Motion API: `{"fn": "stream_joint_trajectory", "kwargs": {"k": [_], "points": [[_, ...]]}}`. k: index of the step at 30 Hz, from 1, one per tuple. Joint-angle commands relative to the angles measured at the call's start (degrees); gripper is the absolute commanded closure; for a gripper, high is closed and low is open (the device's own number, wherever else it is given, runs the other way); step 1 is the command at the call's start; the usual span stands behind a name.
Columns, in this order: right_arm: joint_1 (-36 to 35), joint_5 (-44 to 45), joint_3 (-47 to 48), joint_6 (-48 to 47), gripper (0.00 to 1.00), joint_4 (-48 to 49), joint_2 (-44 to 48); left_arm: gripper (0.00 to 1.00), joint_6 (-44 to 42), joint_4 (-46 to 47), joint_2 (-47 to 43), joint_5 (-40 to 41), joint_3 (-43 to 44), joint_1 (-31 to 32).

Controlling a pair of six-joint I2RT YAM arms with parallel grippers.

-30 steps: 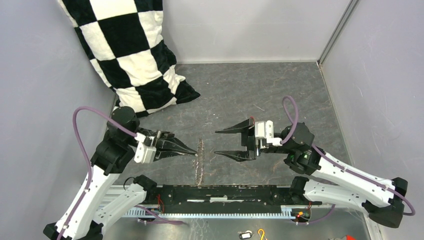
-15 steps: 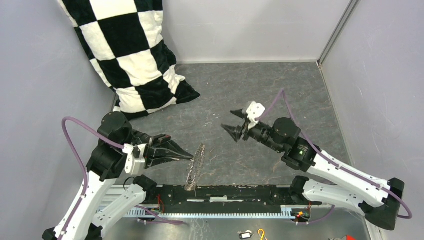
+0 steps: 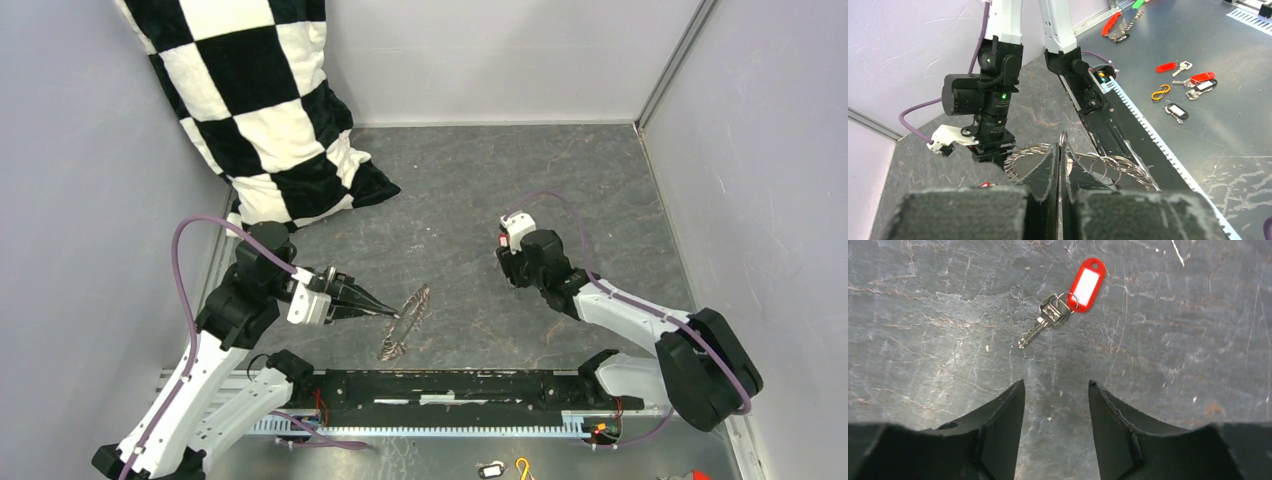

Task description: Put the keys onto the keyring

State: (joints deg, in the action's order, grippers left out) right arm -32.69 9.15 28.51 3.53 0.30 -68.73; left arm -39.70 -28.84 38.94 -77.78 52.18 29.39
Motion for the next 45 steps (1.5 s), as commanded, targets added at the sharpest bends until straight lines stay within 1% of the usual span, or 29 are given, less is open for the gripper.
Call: {"fn": "stream_joint_trajectory", "kwargs": {"k": [1,2,3,6,9,12,15,20,24,28,32,45], "points": [[3.34,-8.99,0.50,-7.64,0.46,12.75,-2.27,0.98,-1.40,0.39,-1.57,0.18,-0.53,0.24],[3.70,-9.05,0.84,-11.17,0.46,13.25,-3.01,0.98,-1.18,0.39,-1.58,0.10,-0.63,0.23],[4.30,-11.38,0.89,-15.07,0.46,14.15,-3.58,0.98,-1.05,0.35,-1.58,0.01,-0.65,0.23],[6.95,-19.80,2.84,-23.58,0.45,13.51,-5.63,0.98,-0.75,0.32,-1.59,-0.26,-0.68,0.23],[9.74,-28.86,5.35,-31.96,0.41,10.70,-8.26,0.98,-0.47,0.41,-1.74,-0.58,-0.75,0.24],[14.71,-36.53,8.32,-35.60,0.40,7.43,-11.70,0.98,-0.34,0.39,-1.61,-1.10,-0.72,0.23],[19.18,-41.55,9.49,-37.36,0.40,7.66,-13.55,0.98,-0.24,0.36,-1.26,-1.51,-0.58,0.28],[21.33,-48.21,11.14,-39.95,0.42,6.41,-15.52,0.98,0.01,0.39,-0.97,-1.71,0.01,0.28],[22.11,-48.98,11.57,-40.74,0.47,5.72,-17.39,0.98,0.29,0.41,-0.58,-1.89,0.37,0.24],[22.22,-46.20,11.52,-41.31,0.53,6.37,-19.04,0.98,0.56,0.32,-0.46,-1.76,0.70,0.26],[22.13,-44.65,12.78,-43.45,0.54,4.22,-20.70,0.98,0.85,0.31,-0.52,-1.77,0.70,0.25],[21.09,-44.11,13.93,-44.27,0.54,3.65,-23.49,0.98,1.65,0.28,-1.24,-0.65,0.68,0.23]]}}
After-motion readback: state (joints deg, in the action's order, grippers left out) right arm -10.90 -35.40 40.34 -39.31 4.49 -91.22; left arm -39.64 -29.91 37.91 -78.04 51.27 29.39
